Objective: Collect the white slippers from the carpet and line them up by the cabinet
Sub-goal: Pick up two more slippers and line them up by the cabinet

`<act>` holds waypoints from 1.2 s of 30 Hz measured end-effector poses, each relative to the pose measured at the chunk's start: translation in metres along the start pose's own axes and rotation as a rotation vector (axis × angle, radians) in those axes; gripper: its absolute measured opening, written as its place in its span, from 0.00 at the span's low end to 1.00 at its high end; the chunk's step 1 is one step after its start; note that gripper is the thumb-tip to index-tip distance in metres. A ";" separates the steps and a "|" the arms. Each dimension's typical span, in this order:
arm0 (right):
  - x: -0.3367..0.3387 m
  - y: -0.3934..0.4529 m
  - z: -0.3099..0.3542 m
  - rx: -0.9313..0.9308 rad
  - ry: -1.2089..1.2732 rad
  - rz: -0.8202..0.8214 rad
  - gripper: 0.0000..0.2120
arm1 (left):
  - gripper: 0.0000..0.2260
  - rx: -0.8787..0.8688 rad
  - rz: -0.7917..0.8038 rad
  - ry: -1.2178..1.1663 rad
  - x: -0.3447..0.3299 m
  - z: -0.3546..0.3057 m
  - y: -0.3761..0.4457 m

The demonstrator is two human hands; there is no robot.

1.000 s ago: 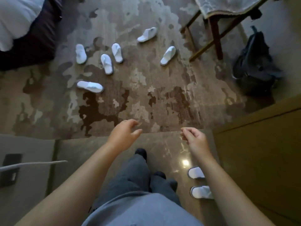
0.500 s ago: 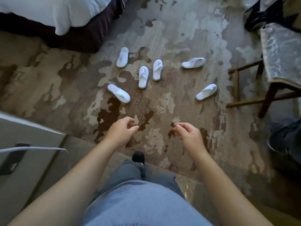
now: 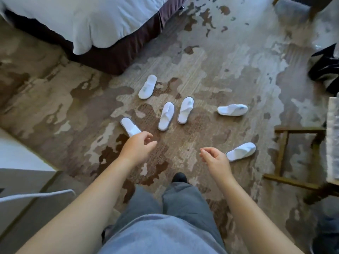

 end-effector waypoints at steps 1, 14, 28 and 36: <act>-0.004 0.020 0.019 0.015 -0.036 0.039 0.04 | 0.15 0.042 -0.016 -0.006 0.003 0.004 0.009; -0.137 0.229 0.133 0.062 -0.420 0.296 0.08 | 0.16 0.475 -0.195 -0.155 0.020 0.134 0.125; -0.350 0.528 -0.019 0.168 -0.839 0.388 0.20 | 0.30 0.804 -0.380 -0.274 -0.129 0.436 0.319; -0.475 0.674 -0.151 0.320 -1.087 0.457 0.24 | 0.41 0.952 -0.471 -0.366 -0.243 0.602 0.386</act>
Point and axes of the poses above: each hand's wrist, its own y-axis towards the middle knuckle, its own x-axis out of the back of the hand, z = x × y, the point moved 9 cm from there along y, towards the middle knuckle, and after that the axes turned 10 degrees about -x, right-handed, at the moved point
